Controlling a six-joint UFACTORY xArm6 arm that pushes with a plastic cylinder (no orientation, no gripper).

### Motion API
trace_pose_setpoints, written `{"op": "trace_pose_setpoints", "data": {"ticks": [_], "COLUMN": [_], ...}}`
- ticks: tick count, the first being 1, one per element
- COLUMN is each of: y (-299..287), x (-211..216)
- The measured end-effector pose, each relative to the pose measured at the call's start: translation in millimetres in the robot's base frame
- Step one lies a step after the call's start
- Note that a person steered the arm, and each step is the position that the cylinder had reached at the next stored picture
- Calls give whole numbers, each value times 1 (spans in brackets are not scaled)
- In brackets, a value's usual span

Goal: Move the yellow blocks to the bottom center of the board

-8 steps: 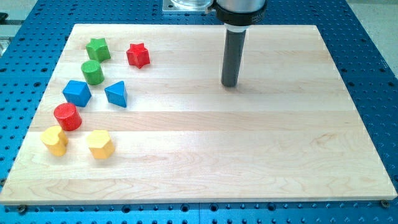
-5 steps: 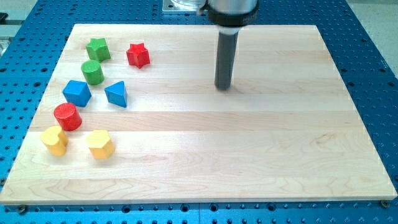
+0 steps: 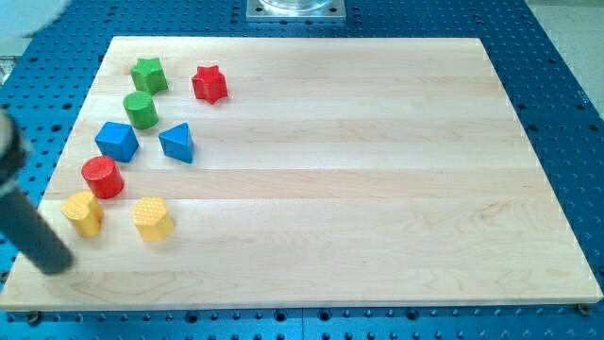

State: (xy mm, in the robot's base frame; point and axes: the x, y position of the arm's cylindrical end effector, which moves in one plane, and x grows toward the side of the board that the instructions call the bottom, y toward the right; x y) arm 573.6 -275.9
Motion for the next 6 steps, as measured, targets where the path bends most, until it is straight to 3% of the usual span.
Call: {"op": "trace_pose_setpoints", "data": {"ticks": [1,3,4,6], "y": [4,122,135,222], "x": [-44,-39,-28,-10]}}
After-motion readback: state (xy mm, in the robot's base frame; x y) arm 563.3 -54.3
